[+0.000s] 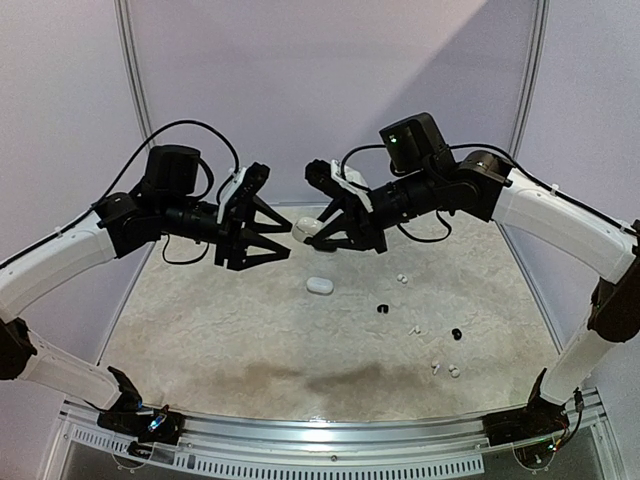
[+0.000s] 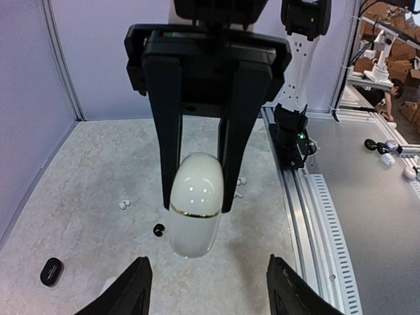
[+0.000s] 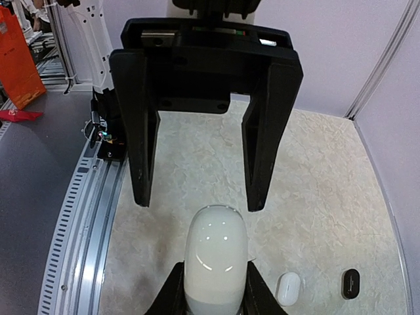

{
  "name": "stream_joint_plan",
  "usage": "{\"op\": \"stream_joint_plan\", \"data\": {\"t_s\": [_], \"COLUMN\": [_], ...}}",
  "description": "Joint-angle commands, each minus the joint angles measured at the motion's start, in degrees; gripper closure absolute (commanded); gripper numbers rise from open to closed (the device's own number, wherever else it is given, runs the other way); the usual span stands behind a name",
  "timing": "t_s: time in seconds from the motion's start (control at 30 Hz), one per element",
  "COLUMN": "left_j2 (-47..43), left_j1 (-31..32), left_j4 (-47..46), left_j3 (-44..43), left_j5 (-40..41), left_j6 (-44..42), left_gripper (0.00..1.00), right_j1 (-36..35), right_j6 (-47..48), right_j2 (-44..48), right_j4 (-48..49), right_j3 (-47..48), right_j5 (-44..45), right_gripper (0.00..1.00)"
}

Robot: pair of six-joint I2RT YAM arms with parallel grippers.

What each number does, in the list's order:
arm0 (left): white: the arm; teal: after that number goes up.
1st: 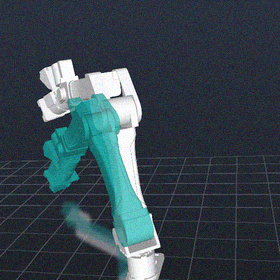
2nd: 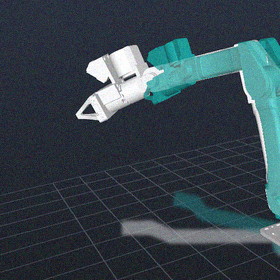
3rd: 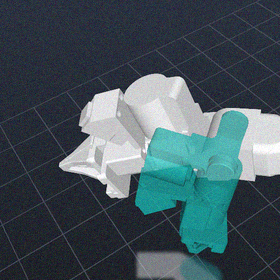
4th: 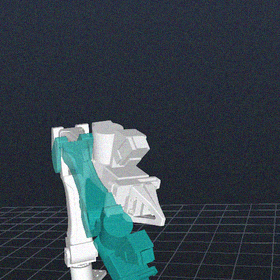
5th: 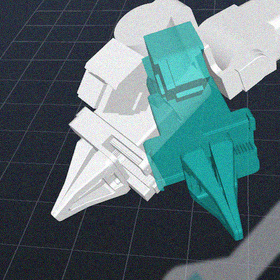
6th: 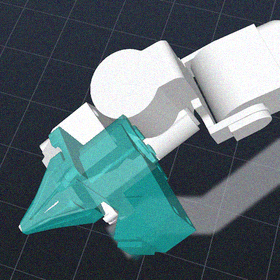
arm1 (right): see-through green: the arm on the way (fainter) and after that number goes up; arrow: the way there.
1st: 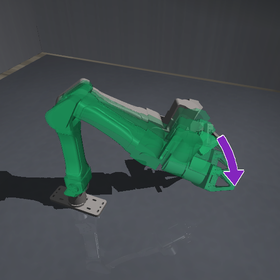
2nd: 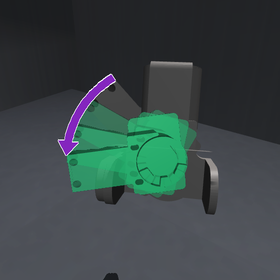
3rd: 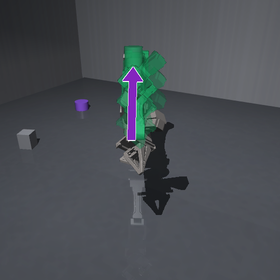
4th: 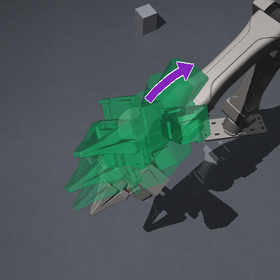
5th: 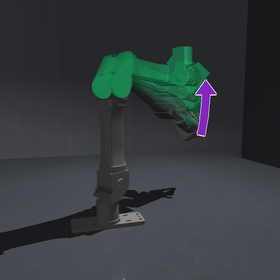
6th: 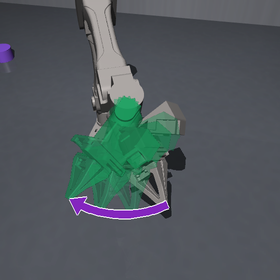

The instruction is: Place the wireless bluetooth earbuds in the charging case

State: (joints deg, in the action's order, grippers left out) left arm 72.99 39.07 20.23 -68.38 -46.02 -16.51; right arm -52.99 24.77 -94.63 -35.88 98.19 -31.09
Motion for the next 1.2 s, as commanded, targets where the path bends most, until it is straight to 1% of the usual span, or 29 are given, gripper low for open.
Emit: {"op": "stream_joint_plan", "data": {"t_s": [0.0,0.1,0.23,0.4,0.5,0.6,0.7,0.77,0.87,0.9,0.97,1.03,1.07,1.1,1.17], "left_j2": [1.8,2.4,3.2,3.5,3.6,3.6,3.6,3.5,3.5,3.5,3.4,3.3,3.3,3.3,3.3], "left_j1": [1.7,2.5,3.3,3.8,3.9,3.9,3.9,3.9,3.9,3.9,3.8,3.8,3.8,3.7,3.7], "left_j4": [-1.8,-1.9,-2.6,-2.9,-3.1,-3.6,-3.8,-3.6,-3.3,-3.3,-3.2,-2.9,-2.7,-2.5,-2.4], "left_j3": [0.2,-0.1,-0.9,-1.3,-1.3,-1.3,-1.5,-1.6,-1.6,-1.6,-1.7,-1.7,-1.8,-1.9,-1.9], "left_j5": [0.0,0.8,1.4,1.5,1.3,1.1,1.3,1.7,1.7,1.7,1.9,2.2,2.2,2.1,2.1], "left_j6": [0.8,0.6,0.3,0.5,0.2,0.0,-0.3,-0.8,-1.1,-1.1,-1.1,-1.6,-1.8,-2.1,-2.3], "left_gripper": [0.42,0.48,0.52,0.61,0.61,0.55,0.56,0.61,0.74,0.77,0.78,0.73,0.72,0.73,0.77], "right_j1": [-0.6,-0.7,-0.9,-1.0,-1.0,-0.9,-0.9,-0.9,-0.9,-1.0,-1.0,-1.0,-1.0,-1.0,-1.0], "right_j6": [0.9,0.7,0.7,0.6,0.6,0.6,0.4,0.3,0.1,0.0,0.0,0.0,0.0,-0.1,-0.3], "right_j2": [-0.7,-0.8,-1.3,-1.4,-1.4,-1.6,-1.7,-1.6,-1.6,-1.6,-1.7,-1.9,-2.0,-2.0,-2.1], "right_j4": [-0.5,0.1,0.1,0.1,0.2,0.2,0.3,0.3,0.5,0.5,0.4,0.0,0.0,0.0,0.1], "right_j3": [1.0,0.9,0.8,0.6,0.4,0.3,0.0,-0.1,-0.2,-0.3,-0.5,-0.7,-0.8,-0.9,-1.1], "right_j5": [0.9,0.9,0.9,1.2,1.3,1.3,1.3,1.3,1.5,1.5,1.7,1.9,2.0,2.0,2.0], "right_gripper": [1.0,1.0,1.0,1.0,1.0,1.0,1.0,1.0,1.0,1.0,1.0,1.0,1.0,1.0,1.0]}}
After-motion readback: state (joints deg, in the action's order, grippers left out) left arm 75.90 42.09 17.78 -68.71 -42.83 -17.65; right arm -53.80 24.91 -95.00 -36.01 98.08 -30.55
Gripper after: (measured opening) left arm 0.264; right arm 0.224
